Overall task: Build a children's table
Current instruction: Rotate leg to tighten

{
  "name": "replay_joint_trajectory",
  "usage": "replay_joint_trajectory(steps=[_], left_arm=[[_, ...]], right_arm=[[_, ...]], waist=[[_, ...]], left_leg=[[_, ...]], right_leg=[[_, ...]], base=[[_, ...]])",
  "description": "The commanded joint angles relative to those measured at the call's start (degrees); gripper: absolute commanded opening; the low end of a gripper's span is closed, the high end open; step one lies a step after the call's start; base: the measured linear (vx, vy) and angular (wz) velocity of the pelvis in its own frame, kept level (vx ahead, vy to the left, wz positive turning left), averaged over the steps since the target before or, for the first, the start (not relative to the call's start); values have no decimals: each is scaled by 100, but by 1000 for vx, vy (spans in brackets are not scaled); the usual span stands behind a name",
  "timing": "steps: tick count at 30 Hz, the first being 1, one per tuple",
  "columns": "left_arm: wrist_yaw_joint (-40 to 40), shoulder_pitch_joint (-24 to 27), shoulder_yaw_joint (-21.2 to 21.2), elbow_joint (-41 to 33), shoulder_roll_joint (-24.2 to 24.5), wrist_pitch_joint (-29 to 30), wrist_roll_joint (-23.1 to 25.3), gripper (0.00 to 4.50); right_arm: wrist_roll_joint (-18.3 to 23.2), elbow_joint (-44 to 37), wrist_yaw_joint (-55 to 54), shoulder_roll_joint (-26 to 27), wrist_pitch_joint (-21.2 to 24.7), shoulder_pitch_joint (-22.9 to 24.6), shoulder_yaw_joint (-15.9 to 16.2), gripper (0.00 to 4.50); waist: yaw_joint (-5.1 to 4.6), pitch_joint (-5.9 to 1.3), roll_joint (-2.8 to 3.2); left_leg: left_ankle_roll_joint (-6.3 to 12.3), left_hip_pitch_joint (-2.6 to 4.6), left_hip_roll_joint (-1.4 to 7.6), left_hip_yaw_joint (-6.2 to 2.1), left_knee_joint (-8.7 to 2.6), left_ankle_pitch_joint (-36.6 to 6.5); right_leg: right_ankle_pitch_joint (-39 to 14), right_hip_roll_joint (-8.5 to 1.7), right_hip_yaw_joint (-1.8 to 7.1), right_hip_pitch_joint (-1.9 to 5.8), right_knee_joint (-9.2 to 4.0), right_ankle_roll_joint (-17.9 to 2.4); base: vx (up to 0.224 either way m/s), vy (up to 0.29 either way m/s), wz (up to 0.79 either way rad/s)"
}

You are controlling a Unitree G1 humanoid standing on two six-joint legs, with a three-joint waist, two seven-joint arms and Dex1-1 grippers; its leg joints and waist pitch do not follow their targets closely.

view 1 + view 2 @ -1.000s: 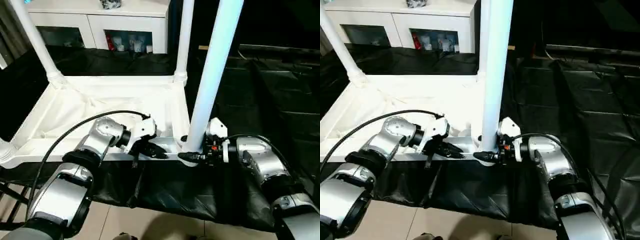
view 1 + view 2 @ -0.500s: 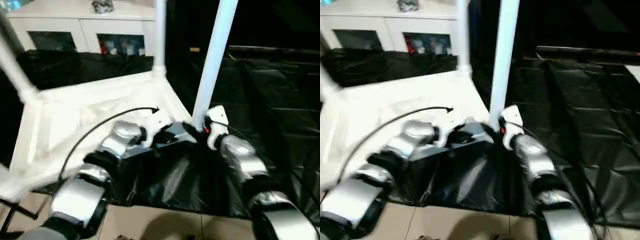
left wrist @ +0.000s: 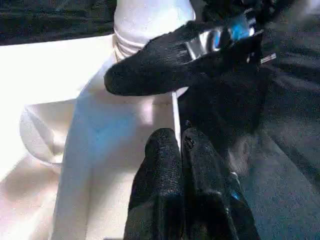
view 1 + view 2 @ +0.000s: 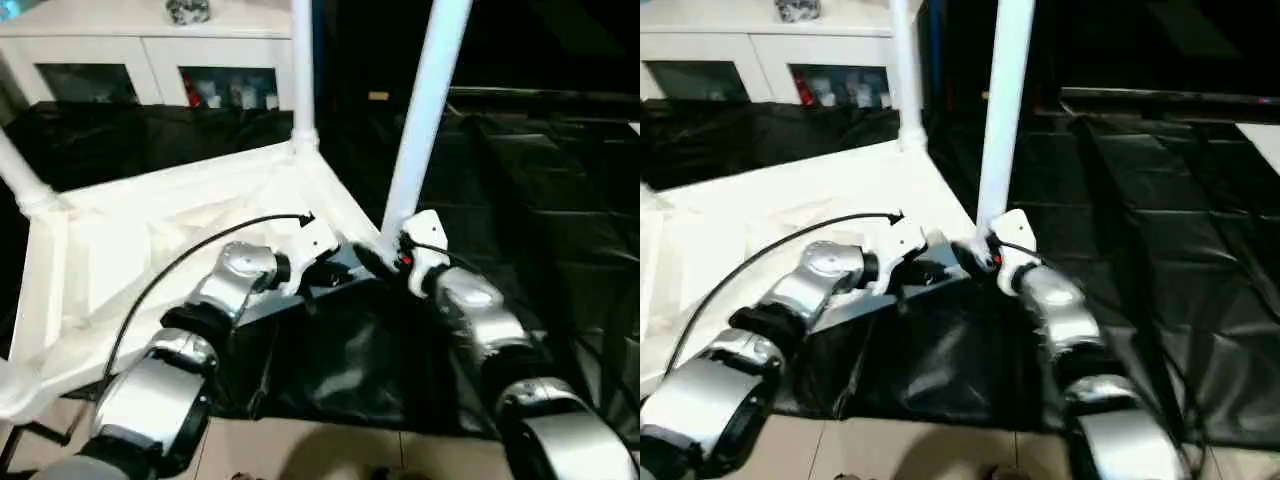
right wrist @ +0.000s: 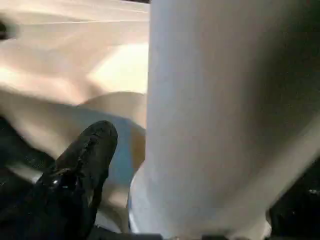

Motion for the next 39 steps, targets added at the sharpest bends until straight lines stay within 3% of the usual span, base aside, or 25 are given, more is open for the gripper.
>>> replay_joint_trajectory(steps=[1,4,6,8,10,11,12,13,14,15,18,21,28,39], left_arm=[[-548,46,-90,-212,113,-254,-114,0],[-1037,139,-43,-385,342,-202,-250,0],[-1196,178,-40,-444,470,-210,-264,0],[-1566,267,-28,-539,785,-228,-291,0],[-1647,286,-27,-561,845,-227,-313,0],[-1822,333,-29,-622,991,-225,-347,0],[-2059,410,-44,-753,1149,-190,-400,0],[-2125,430,-48,-788,1189,-182,-416,0],[-2227,488,-59,-886,1258,-144,-448,0],[-2333,567,-74,-1030,1332,-77,-479,0],[-2430,660,-88,-1211,1408,1,-502,0],[-2458,682,-83,-1263,1413,42,-500,0],[-2455,787,-143,-1493,1401,165,-521,0],[-1907,831,-144,-1568,1193,207,-411,0]], right_arm=[[159,-307,986,-70,54,150,284,398],[307,-568,1807,-359,102,276,387,398],[353,-675,2150,-489,158,324,461,398],[410,-817,2758,-723,258,380,605,398],[398,-816,2827,-750,249,377,622,398],[389,-801,2958,-782,241,354,644,398],[394,-806,3061,-790,257,327,657,398],[400,-817,3095,-793,267,324,658,398],[411,-848,3168,-781,294,320,682,398],[424,-901,3263,-757,336,322,729,398],[427,-942,3373,-696,383,317,817,383],[448,-968,3404,-683,419,323,844,355],[455,-1075,3443,-632,475,355,849,288],[482,-1252,2811,-455,622,582,678,274]], waist=[[78,-432,-61],[162,-464,-105],[206,-459,-108],[269,-429,-154],[284,-407,-114],[282,-396,-134],[266,-382,-197],[272,-374,-149],[255,-371,-201],[259,-367,-149],[256,-361,-182],[258,-368,-213],[267,-390,-203],[270,-391,-162]], left_leg=[[615,94,150,-35,-373,-1633],[819,41,151,-27,-319,-1091],[854,60,154,-15,-301,-1012],[784,74,166,-11,-325,-1145],[638,97,186,-23,-353,-1348],[542,103,189,-34,-370,-1447],[507,88,190,-31,-383,-1501],[405,99,197,-52,-404,-1630],[376,96,201,-47,-409,-1670],[282,125,213,-59,-428,-1745],[174,154,222,-47,-444,-1875],[179,149,209,-33,-432,-1745],[266,123,194,-24,-397,-1443],[181,147,194,-29,-401,-1574]], right_leg=[[-1180,-256,155,292,-292,-1494],[-615,-266,167,329,-173,-1641],[-570,-258,171,301,-157,-1666],[-968,-259,169,286,-192,-1602],[-1358,-265,178,258,-219,-1495],[-1571,-269,176,253,-238,-1453],[-1692,-262,176,253,-248,-1411],[-1940,-283,182,251,-253,-1341],[-2028,-279,183,243,-268,-1303],[-2069,-274,189,220,-266,-1293],[-1881,-259,205,198,-246,-1369],[-1613,-253,218,210,-219,-1432],[-1259,-259,214,247,-179,-1512],[-1233,-246,215,248,-187,-1520]], base=[[0,0,0],[0,0,0],[0,0,0],[0,0,0],[0,0,0],[0,0,0],[0,0,0],[0,0,0],[0,0,0],[0,0,0],[0,0,0],[0,0,0],[0,0,0],[0,0,0]])
